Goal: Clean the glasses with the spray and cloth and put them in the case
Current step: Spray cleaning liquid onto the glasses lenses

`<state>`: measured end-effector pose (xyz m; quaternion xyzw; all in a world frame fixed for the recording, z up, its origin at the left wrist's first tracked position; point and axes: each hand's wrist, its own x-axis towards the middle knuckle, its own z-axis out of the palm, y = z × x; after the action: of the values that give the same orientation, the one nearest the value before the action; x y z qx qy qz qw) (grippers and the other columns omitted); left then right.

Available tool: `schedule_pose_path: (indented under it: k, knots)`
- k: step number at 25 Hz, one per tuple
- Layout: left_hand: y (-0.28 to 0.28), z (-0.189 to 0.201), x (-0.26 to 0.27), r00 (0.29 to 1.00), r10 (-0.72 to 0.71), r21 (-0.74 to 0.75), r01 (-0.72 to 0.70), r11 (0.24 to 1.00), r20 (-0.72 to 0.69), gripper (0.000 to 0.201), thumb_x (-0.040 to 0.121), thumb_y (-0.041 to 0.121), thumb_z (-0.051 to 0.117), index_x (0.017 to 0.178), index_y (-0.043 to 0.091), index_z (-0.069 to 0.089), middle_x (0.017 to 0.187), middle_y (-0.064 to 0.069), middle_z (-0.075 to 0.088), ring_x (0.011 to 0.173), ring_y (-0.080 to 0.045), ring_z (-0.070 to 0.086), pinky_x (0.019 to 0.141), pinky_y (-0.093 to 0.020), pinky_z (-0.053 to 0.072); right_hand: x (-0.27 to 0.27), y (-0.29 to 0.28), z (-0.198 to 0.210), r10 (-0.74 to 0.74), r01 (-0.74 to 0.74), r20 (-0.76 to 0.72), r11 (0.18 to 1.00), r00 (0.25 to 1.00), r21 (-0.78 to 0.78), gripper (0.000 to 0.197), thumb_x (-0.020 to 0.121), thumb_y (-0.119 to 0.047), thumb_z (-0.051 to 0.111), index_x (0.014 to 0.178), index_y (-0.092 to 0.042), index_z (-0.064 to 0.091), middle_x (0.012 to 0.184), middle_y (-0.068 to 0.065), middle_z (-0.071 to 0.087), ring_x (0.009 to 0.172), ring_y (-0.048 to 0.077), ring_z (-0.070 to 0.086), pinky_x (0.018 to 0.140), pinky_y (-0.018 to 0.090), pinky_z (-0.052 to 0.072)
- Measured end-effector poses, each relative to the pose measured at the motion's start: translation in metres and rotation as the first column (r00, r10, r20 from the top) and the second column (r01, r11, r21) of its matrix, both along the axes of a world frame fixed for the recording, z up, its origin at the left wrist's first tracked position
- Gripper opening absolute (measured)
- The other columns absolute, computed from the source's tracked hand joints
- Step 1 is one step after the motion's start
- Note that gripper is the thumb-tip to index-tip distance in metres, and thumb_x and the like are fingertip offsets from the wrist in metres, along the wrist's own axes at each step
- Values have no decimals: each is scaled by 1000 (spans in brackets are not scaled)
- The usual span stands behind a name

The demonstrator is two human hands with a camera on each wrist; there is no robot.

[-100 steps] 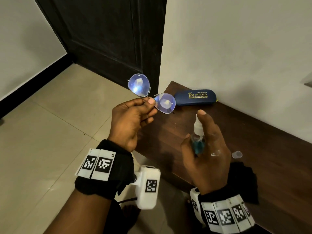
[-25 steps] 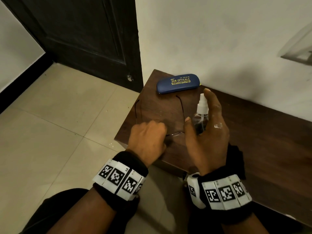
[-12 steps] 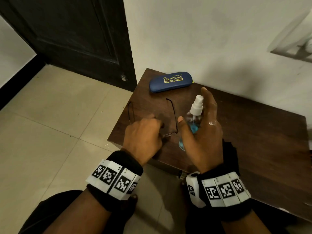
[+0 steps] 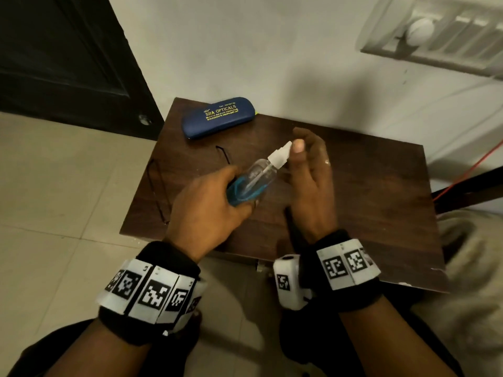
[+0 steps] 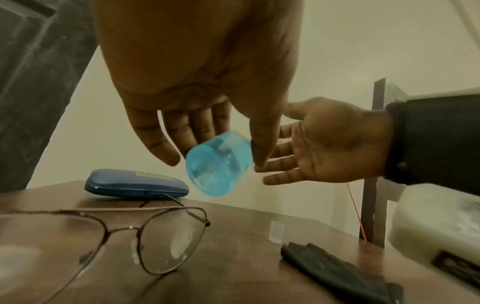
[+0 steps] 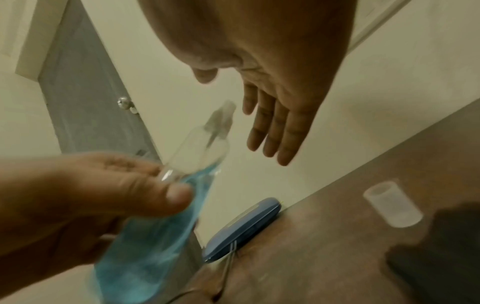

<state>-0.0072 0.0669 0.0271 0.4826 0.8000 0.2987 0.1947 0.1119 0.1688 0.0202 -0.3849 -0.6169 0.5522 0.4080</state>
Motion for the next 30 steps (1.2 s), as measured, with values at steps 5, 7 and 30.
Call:
schedule_pose_path:
  k: [5, 7, 30]
  knots:
    - [4, -8, 0, 979, -33, -130, 6, 991, -202, 44, 76, 38, 73, 115, 27, 58, 108, 2, 67, 99, -18, 60, 81, -37, 52, 61, 62, -19, -15, 10, 747, 1000, 665, 11, 34, 85, -14, 64, 117, -24, 58, 89, -8, 63, 82, 7, 61, 80, 32, 56]
    - [6, -9, 1, 967, -49, -160, 9, 987, -249, 47, 77, 36, 73, 119, 25, 57, 111, -1, 66, 102, -22, 58, 86, -40, 48, 68, 68, -32, 128, -55, 831, 992, 542, -117, 42, 80, -16, 70, 119, -23, 57, 104, -2, 65, 94, 16, 63, 86, 40, 55]
    - [4, -10, -17, 921, 9, -143, -71, 987, -389, 58, 77, 33, 72, 132, 27, 52, 117, -5, 62, 108, -30, 53, 94, -46, 37, 17, 37, -27, -28, -235, 495, 856, 868, 460, 23, 81, -5, 72, 103, -11, 69, 99, 2, 67, 84, 12, 62, 73, 20, 53]
